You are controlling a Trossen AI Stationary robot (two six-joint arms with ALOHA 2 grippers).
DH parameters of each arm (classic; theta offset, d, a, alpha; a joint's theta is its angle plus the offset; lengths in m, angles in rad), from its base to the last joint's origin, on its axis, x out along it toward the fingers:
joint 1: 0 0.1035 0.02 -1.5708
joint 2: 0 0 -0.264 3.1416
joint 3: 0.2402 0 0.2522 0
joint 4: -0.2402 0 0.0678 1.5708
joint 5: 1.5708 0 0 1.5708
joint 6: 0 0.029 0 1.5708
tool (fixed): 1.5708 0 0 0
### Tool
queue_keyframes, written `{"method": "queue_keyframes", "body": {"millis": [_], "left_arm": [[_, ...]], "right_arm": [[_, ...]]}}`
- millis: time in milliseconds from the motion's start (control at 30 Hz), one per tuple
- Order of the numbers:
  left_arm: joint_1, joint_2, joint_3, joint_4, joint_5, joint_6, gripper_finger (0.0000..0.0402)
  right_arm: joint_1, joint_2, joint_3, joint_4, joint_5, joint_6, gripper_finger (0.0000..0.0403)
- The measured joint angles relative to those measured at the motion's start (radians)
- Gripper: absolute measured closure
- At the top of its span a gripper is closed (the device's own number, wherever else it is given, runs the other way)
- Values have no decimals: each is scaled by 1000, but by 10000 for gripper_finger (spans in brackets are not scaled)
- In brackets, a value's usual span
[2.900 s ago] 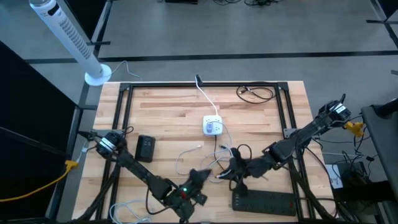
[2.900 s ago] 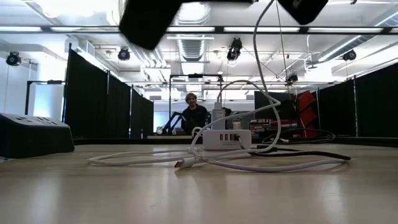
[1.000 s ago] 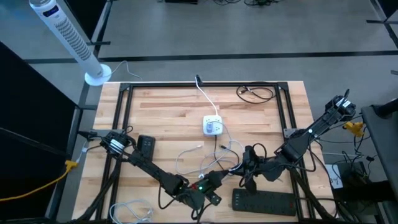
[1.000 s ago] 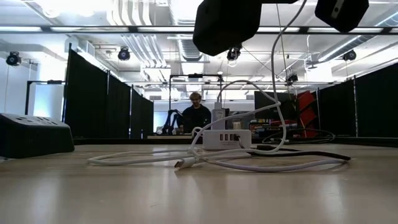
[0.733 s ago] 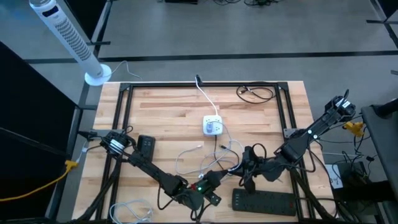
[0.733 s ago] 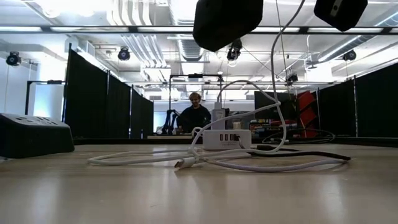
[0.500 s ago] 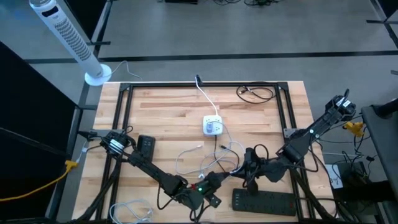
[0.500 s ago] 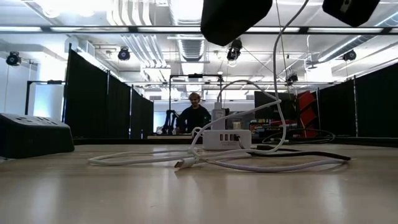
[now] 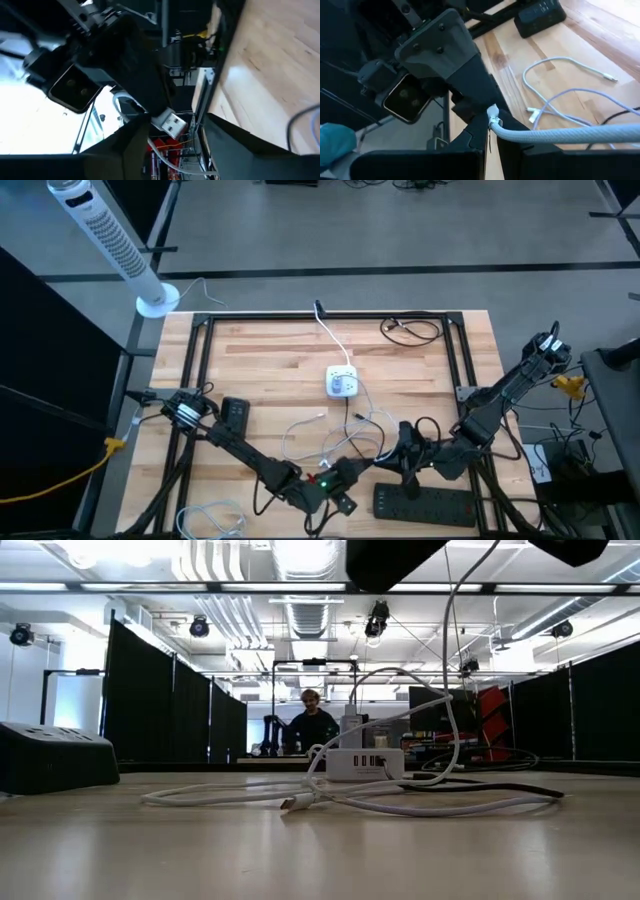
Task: Insert USB
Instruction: Insert the white charger cable into the bottom black outlet extension
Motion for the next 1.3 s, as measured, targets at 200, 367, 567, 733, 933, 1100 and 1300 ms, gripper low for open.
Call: {"method": "queue_keyframes", "body": {"millis": [200,367,567,733,933,1100,1300], "left_arm": [[5,1,0,101,-9,24,228],[4,1,0,117,-14,48,277],[-9,1,0,102,-23,69,321],[-14,1,1,100,-27,95,319],[-23,1,1,97,-27,96,284],[-42,1,1,134,-29,115,266],[-55,1,1,165,-30,156,283]], "right_arm": [[2,5,-1,5,-11,0,391],[3,4,-2,0,-12,-8,391],[-4,4,-3,1,-16,-15,391],[-4,4,-5,73,-31,-42,391],[-7,1,-5,106,-36,-61,391],[-11,1,-5,101,-36,-61,391],[-20,3,-4,99,-34,-60,391]]}}
